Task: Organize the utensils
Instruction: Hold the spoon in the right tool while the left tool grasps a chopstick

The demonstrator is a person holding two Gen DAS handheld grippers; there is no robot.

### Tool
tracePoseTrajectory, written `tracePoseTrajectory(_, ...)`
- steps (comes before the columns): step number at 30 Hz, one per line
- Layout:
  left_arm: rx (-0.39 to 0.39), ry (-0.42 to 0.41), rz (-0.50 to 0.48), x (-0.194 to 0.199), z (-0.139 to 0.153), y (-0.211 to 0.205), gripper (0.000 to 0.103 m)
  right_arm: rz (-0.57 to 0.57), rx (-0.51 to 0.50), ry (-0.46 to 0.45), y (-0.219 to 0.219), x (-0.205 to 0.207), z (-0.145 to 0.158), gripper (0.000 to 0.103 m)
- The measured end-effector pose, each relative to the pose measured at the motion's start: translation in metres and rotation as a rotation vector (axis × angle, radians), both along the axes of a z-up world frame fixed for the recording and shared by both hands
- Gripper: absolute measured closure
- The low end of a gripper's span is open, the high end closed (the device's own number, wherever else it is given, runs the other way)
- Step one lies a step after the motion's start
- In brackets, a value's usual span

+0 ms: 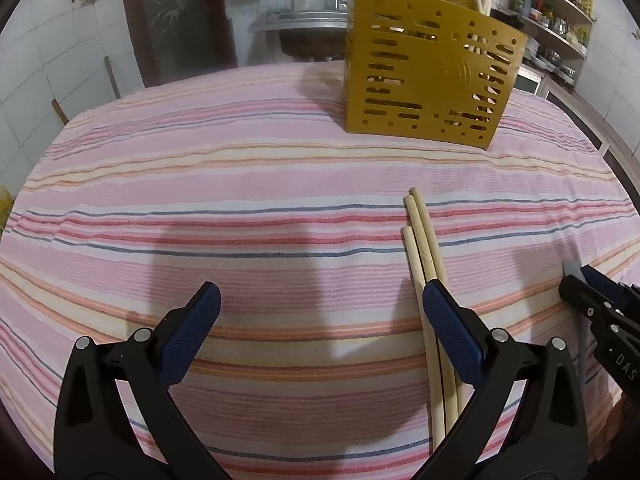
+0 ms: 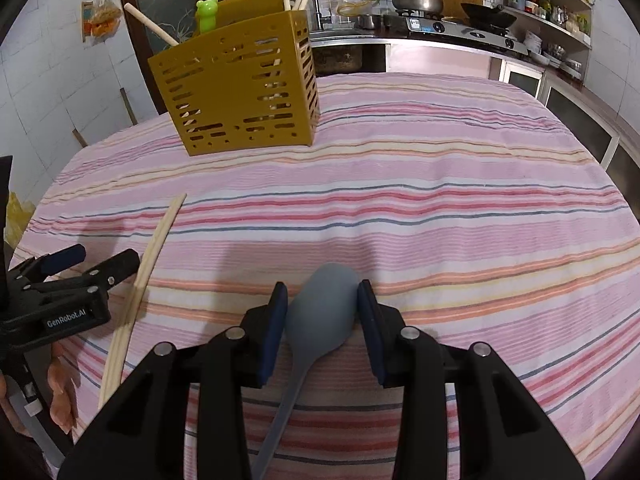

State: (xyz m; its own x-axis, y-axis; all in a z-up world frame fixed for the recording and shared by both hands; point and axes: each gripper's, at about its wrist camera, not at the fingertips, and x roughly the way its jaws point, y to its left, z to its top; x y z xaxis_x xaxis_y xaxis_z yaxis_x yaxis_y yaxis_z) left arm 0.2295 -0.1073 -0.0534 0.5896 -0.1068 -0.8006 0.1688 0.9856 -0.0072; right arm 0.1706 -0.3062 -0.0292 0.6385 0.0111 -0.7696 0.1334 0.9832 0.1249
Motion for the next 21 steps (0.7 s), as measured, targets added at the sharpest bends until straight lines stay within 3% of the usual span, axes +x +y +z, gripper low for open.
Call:
tracePoseTrajectory(15, 0.031, 0.022, -0.021, 0.001, -0.005, -0.014, 0.007, -0.003, -0.013, 0.0, -0.001, -0.002, -0.001, 0.066)
tracePoseTrajectory(19, 0.044, 0.01, -0.049, 0.001, -0.001, -0.026, 0.025, -0.003, -0.029, 0.005, 0.002, 0.0, 0.0, 0.066)
tracePoseTrajectory(21, 0.049, 0.008, -0.065, 0.0, 0.002, -0.032, 0.042, 0.001, -0.038, 0.005, 0.004, 0.001, 0.0, 0.066)
